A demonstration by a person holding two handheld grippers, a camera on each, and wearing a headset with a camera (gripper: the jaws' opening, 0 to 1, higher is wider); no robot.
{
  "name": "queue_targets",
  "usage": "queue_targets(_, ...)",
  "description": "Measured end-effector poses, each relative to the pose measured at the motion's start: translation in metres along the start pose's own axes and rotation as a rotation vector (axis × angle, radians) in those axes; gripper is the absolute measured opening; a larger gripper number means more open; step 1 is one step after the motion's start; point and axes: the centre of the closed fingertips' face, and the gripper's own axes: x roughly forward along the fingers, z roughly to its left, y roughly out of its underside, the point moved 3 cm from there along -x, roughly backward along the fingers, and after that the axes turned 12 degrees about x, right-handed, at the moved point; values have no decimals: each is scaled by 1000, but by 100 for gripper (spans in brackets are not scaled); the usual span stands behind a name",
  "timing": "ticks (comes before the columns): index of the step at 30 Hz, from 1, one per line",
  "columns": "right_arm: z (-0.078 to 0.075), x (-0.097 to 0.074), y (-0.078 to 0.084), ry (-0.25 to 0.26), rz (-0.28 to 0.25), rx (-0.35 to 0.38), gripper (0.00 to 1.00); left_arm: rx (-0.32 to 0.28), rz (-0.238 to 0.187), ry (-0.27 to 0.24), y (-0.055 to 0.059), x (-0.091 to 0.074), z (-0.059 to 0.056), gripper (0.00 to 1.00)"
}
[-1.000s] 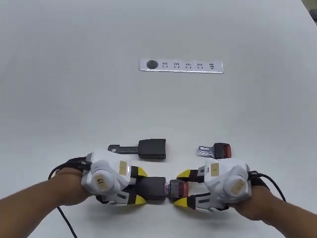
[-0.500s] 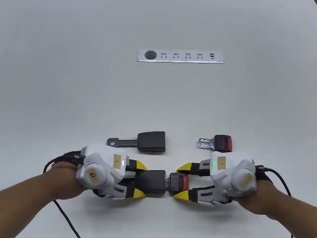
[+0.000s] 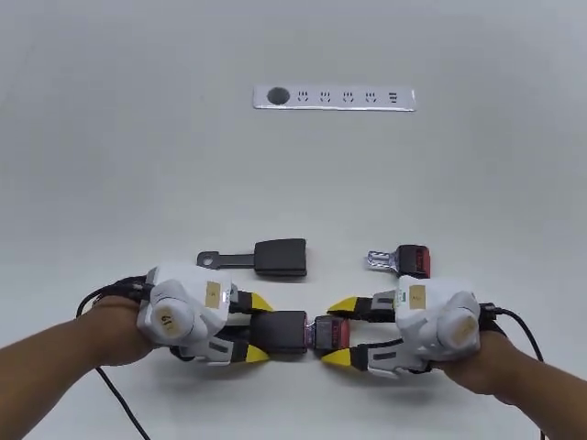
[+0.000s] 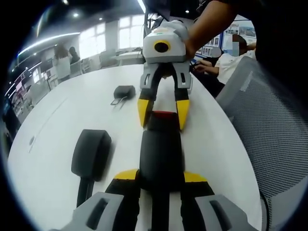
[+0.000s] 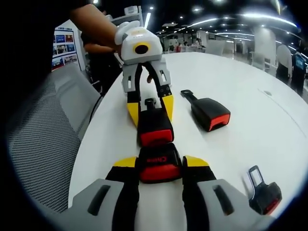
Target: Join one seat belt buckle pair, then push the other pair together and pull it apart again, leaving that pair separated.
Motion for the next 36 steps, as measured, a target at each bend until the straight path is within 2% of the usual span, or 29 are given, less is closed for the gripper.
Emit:
queue_targets(4,2,1,-1,9,16,-16,35,-9,12,-6,-1,0,-1,33)
queue_targets(12,5,1,-1,46,33,25,37,-11,38,-24,-3,1,0,35)
queue_targets(14,8,1,-3,43,43,65,42,-30,69,-44,-2,1,3,41)
queue_targets(15,9,1,-3,40,45,71,48,-35,91,-46,-1,1,4,45)
queue_targets(17,9,2,-3,58,48,58,58,-33,100,-40,-1,0,3,56)
queue_targets(19,10,0,-5,67,42,61,66,-52,73,-36,-7,-2,-1,61)
queue_targets(22,9,-5,-8,84,31,80,71,-53,59,-56,-13,-7,-1,63)
queue_targets(27,4,-16,-11,109,11,77,70,-90,43,-100,-18,-15,2,73)
queue_targets(33,1,-31,-9,113,24,31,70,-92,49,-123,-20,-24,5,73)
queue_targets(36,-8,-42,-9,129,23,33,70,-94,52,-136,-19,-29,9,74)
